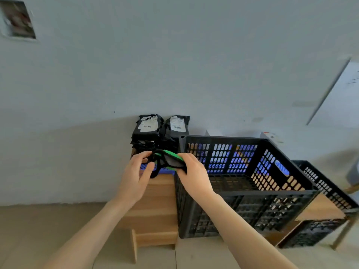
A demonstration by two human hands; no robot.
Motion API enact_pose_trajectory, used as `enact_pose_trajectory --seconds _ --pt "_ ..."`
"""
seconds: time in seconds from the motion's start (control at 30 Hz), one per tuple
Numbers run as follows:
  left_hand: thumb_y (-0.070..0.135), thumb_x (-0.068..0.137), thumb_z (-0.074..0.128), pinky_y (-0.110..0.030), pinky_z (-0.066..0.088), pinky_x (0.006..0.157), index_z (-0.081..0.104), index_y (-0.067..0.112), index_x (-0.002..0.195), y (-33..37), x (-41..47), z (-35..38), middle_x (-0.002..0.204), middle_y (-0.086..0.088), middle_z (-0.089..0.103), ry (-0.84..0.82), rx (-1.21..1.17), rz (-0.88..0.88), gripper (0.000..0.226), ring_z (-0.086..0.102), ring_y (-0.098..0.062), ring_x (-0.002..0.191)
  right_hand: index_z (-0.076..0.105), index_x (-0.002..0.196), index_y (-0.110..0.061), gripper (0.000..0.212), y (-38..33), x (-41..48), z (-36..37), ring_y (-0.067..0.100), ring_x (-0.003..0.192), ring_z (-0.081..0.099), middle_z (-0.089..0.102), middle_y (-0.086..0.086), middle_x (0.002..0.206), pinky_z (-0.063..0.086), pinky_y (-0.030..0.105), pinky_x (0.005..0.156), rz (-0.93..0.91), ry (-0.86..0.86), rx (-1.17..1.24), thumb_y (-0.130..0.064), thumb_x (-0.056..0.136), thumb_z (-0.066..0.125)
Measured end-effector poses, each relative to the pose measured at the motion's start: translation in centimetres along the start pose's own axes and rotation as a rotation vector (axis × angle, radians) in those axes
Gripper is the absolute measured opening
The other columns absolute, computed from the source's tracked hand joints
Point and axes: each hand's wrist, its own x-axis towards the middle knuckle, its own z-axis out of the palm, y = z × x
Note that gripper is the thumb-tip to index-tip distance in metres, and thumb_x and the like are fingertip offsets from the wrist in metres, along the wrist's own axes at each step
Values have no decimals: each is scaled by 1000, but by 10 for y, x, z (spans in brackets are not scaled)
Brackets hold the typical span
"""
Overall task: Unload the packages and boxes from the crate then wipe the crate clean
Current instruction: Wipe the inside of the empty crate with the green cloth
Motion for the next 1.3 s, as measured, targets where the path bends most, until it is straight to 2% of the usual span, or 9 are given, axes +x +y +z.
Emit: enact_pose_trajectory --seconds 0.3,0.5,0.63,0.73,0.83,0.93,1.03,1.17,1.3 --pt "33 98 52 -30 36 112 34 31 149 63 -56 71 150 15 38 -254 233 26 54 35 -3 138 43 139 -25 48 69 -73 -90 13 118 49 53 -7 130 42 26 96 49 13 -65 -12 94 52" --pt "34 98 53 -29 21 116 24 29 153 69 -70 94 158 11 26 -452 414 61 63 17 -6 147 21 151 -34 70 110 -101 -78 19 145 15 21 -4 157 17 40 118 -4 -383 -463 -9 91 48" --pt "39 98 51 -31 19 118 26 26 153 59 -71 100 160 9 21 -495 498 106 62 13 -10 149 2 153 -33 85 118 -102 -66 20 148 -8 -3 -3 161 -6 52 116 17 -517 -551 -48 88 55" --pt "37 97 55 -36 26 119 39 25 148 49 -66 99 155 6 35 -435 515 198 55 26 -12 145 1 153 -31 101 110 -91 -62 20 148 -10 -5 -1 161 -13 53 113 86 -563 -519 -88 72 22" --pt "34 95 58 -35 22 120 38 23 148 41 -58 100 155 5 35 -385 536 265 57 26 -14 146 12 152 -30 98 107 -83 -51 23 148 1 11 2 160 -4 51 118 54 -464 -515 -82 72 -12" --pt "40 96 56 -37 15 121 24 25 153 33 -57 105 161 7 17 -433 565 255 68 8 -11 149 30 147 -28 53 114 -83 -31 28 144 24 34 2 152 14 50 117 -56 -261 -611 -50 99 30" --pt "46 94 55 -38 6 121 17 27 153 26 -62 109 160 9 8 -425 612 271 73 1 -7 145 54 128 -21 43 117 -79 -17 27 123 53 59 1 126 34 50 110 -147 -107 -669 -36 88 62" --pt "44 87 65 -47 22 116 40 21 147 22 -61 111 155 0 36 -367 640 319 69 26 -14 144 54 127 -16 37 123 -83 -5 22 106 58 60 -1 113 40 43 105 -264 -7 -655 -29 93 53" --pt "50 85 64 -48 33 113 41 12 146 28 -68 124 153 -10 38 -364 729 288 76 33 -25 144 51 125 -20 35 130 -80 -5 21 102 56 59 -3 111 44 40 99 -243 -24 -603 -37 98 36"
